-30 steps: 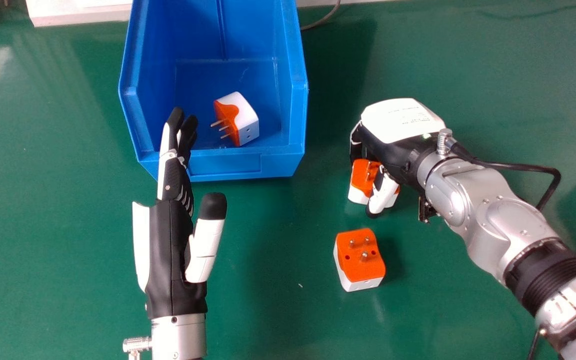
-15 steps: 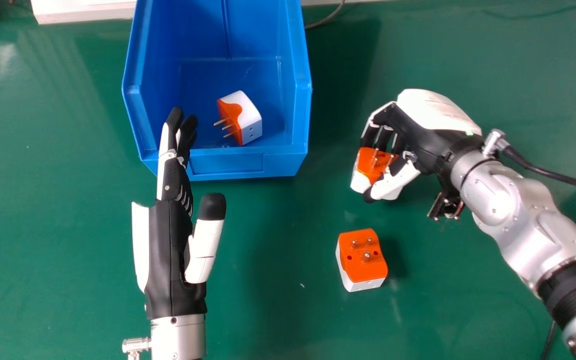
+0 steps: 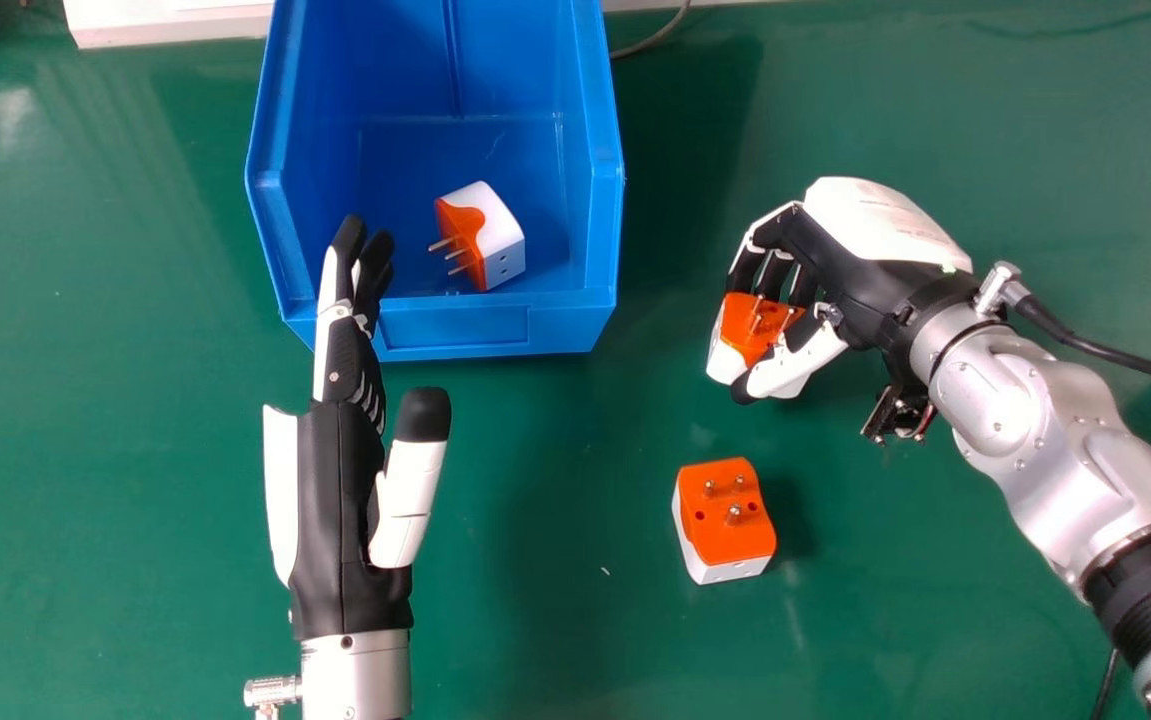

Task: Pick all objects and put in blue box

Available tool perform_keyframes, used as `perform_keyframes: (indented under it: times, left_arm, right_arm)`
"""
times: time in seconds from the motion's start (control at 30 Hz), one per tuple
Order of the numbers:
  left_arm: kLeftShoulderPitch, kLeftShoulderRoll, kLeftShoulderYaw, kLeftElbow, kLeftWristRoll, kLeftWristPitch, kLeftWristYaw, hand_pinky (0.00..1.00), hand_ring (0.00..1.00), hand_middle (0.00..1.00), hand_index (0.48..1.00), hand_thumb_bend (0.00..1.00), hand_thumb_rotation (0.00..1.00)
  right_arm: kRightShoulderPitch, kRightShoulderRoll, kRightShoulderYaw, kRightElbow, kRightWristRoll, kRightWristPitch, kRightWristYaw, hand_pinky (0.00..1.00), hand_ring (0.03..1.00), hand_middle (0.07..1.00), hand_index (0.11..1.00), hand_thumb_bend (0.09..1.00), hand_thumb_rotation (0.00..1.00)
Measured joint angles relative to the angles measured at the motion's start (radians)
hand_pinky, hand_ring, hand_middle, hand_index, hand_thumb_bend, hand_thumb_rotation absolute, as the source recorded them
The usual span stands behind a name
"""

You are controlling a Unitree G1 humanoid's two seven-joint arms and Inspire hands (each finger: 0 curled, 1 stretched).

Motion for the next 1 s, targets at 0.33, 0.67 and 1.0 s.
perform_keyframes:
  times: [0.33,0.67,1.0]
  left_arm:
    - [0.000,0.000,0.000,-0.001,0.002,0.003,-0.001,0.99,0.95,0.95,0.956,0.92,0.96]
    - [-0.003,0.000,-0.001,0.002,0.001,0.003,-0.003,1.00,0.95,0.95,0.955,0.92,0.95]
    - [-0.004,0.000,-0.002,0.002,0.000,0.003,-0.003,1.00,0.95,0.95,0.957,0.92,0.95]
  right_arm:
    - [0.021,-0.049,-0.057,-0.186,0.004,0.055,0.036,0.32,0.428,0.517,0.493,0.497,0.00]
    - [0.028,-0.116,-0.166,-0.492,0.041,0.098,0.113,0.33,0.416,0.505,0.496,0.498,0.00]
    - [0.023,-0.136,-0.178,-0.594,0.015,0.112,0.182,0.34,0.417,0.499,0.496,0.499,0.00]
